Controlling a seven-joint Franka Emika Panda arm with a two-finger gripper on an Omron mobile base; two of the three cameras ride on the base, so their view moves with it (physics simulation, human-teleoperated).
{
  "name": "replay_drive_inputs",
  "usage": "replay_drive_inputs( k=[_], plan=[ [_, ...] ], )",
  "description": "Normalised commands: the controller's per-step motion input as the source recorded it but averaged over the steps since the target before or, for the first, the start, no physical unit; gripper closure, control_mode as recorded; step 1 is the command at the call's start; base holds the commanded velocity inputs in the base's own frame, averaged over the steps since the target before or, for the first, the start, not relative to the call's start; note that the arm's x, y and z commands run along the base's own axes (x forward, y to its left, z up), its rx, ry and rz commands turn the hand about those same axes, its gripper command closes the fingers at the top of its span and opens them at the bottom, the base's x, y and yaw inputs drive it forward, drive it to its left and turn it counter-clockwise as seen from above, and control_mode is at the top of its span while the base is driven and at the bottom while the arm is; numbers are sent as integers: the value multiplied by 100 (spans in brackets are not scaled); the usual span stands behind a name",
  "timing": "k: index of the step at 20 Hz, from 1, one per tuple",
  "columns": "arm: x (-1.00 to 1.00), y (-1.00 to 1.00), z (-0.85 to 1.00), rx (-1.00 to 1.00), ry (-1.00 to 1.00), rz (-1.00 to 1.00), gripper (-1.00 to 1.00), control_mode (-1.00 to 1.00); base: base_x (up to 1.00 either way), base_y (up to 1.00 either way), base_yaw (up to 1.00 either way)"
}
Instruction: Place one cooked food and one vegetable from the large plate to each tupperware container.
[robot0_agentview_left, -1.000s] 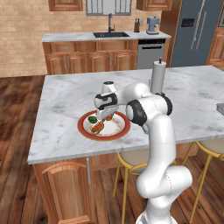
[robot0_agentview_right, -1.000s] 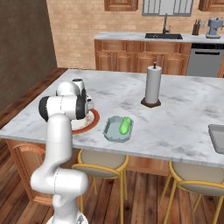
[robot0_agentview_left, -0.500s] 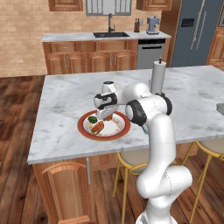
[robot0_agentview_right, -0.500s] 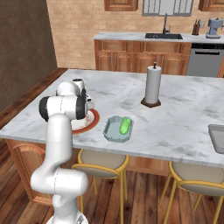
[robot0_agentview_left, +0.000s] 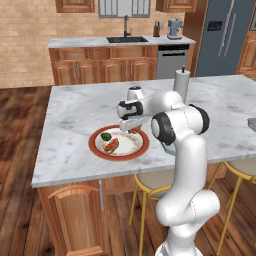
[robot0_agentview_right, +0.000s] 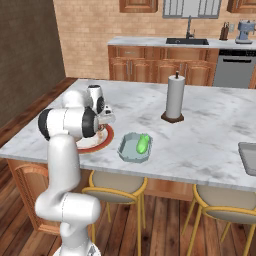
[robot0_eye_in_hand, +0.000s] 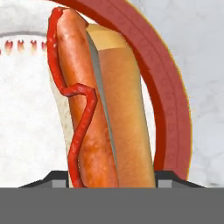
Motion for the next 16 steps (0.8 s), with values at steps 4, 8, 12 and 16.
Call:
replay_drive_inputs(
  k=[4, 8, 12, 16],
  plan=[
    [-75, -99, 71, 0, -5, -39, 100, -100, 0, 0, 0],
    [-87, -100, 73, 0, -7, -36, 100, -100, 0, 0, 0],
    [-100, -89, 16, 0, -6, -31, 100, -100, 0, 0, 0],
    [-58, -53, -16, 8, 0, -13, 100, -100, 0, 0, 0]
  ],
)
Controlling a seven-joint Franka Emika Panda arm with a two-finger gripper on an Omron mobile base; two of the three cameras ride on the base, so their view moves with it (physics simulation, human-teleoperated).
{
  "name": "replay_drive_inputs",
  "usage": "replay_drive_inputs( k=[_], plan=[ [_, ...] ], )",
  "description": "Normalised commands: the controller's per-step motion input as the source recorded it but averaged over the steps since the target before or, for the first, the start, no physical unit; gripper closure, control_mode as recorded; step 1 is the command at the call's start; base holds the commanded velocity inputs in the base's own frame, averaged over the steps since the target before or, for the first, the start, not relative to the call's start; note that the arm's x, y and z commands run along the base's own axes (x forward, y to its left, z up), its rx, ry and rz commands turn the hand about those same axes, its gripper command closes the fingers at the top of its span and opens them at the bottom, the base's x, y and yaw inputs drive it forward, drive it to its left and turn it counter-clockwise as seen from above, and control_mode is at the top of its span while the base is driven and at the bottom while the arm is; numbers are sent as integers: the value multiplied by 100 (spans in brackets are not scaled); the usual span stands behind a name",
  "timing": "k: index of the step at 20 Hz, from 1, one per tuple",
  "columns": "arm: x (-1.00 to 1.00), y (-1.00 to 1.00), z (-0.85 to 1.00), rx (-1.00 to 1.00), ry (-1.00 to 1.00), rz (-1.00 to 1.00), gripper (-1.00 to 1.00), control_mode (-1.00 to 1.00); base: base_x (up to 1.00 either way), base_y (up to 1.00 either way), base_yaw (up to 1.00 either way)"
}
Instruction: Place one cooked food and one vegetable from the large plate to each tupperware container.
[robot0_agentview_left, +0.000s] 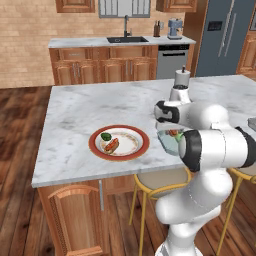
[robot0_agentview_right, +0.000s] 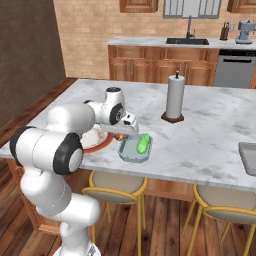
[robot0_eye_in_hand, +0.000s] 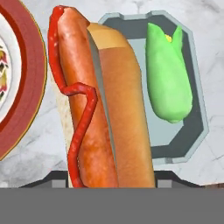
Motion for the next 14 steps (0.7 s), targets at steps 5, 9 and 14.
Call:
replay_drive_inputs(
  k=[5, 9, 14],
  plan=[
    [12, -20, -16, 11, -1, 0, 100, -100, 0, 0, 0],
    [3, -2, -23, 1, 0, 5, 100, -100, 0, 0, 0],
    [0, 0, -25, -6, 0, 5, 100, -100, 0, 0, 0]
  ],
)
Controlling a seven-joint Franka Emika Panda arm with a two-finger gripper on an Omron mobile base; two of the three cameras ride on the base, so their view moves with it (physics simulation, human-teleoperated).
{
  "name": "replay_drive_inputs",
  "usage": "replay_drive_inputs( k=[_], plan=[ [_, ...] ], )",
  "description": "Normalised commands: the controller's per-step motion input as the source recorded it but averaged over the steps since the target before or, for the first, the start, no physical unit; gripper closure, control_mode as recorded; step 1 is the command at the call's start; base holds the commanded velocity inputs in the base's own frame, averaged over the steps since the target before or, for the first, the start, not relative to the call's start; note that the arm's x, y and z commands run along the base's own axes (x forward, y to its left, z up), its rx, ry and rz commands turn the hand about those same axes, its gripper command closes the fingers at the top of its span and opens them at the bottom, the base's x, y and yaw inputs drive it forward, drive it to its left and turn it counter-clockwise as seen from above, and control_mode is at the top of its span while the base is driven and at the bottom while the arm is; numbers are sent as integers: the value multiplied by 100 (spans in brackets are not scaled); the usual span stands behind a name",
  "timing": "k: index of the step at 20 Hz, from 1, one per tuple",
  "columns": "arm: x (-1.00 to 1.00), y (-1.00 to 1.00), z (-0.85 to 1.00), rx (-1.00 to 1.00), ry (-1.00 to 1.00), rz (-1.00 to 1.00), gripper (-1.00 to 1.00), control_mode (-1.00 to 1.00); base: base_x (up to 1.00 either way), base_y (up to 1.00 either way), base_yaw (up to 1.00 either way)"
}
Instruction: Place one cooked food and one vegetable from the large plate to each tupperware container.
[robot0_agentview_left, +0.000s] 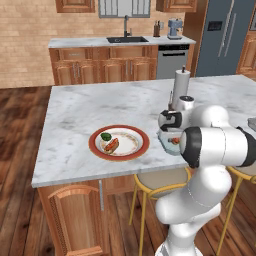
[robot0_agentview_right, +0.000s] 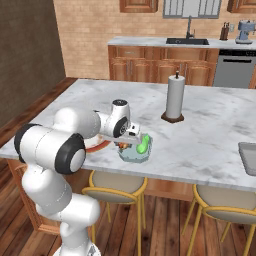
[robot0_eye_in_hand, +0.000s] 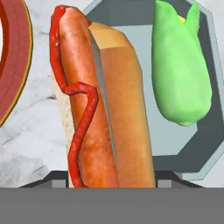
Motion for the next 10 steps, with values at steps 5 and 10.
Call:
replay_drive_inputs(
  k=[5, 10],
  plan=[
    [0, 0, -7, -1, 0, 5, 100, -100, 0, 0, 0],
    [0, 0, 0, 0, 0, 2, -100, -100, 0, 0, 0]
  ],
)
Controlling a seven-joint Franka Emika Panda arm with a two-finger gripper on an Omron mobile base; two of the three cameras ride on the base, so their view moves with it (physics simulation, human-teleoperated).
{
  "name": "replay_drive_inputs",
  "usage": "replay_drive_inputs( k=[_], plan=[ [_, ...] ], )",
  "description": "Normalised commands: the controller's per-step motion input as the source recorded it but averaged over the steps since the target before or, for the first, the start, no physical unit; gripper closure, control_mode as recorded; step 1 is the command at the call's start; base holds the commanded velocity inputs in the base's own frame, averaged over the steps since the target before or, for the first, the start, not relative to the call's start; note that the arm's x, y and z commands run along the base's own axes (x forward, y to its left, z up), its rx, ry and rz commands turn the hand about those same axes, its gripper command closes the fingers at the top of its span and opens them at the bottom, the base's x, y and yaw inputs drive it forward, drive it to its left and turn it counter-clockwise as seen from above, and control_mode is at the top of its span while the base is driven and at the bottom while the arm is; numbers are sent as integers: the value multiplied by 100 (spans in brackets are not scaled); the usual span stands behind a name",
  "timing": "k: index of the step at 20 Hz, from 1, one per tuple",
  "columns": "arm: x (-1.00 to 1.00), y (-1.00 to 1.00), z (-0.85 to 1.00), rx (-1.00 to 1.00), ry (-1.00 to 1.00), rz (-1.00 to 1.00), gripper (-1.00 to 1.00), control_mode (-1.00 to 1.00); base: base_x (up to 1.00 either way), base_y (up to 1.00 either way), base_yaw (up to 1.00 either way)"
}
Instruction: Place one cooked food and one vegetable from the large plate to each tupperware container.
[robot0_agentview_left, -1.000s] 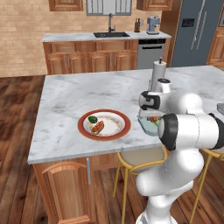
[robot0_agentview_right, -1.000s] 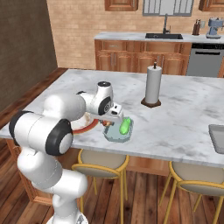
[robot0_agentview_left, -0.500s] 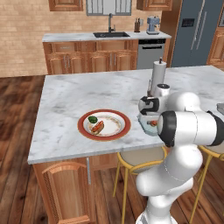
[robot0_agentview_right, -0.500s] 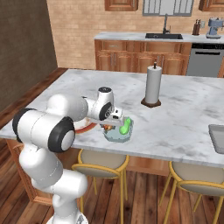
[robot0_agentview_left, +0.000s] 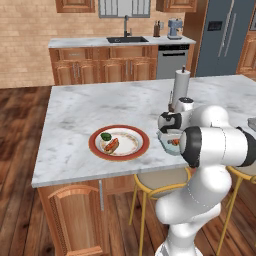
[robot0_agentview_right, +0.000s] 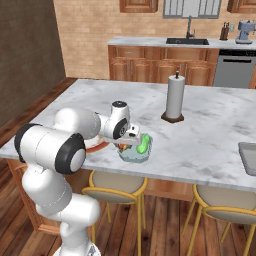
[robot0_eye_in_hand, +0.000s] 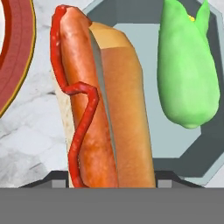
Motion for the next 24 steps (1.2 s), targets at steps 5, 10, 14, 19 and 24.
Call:
replay_drive_inputs(
  k=[5, 10, 14, 19, 24],
  plan=[
    [0, -4, 0, 0, 0, 0, -100, -100, 0, 0, 0],
    [0, 0, 3, 0, 0, 0, -100, -100, 0, 0, 0],
    [-6, 8, 46, -4, 0, 0, -100, -100, 0, 0, 0],
    [-23, 50, 94, 0, 0, -4, -100, -100, 0, 0, 0],
    [-13, 91, 35, 2, -1, -16, -100, -100, 0, 0, 0]
  ],
)
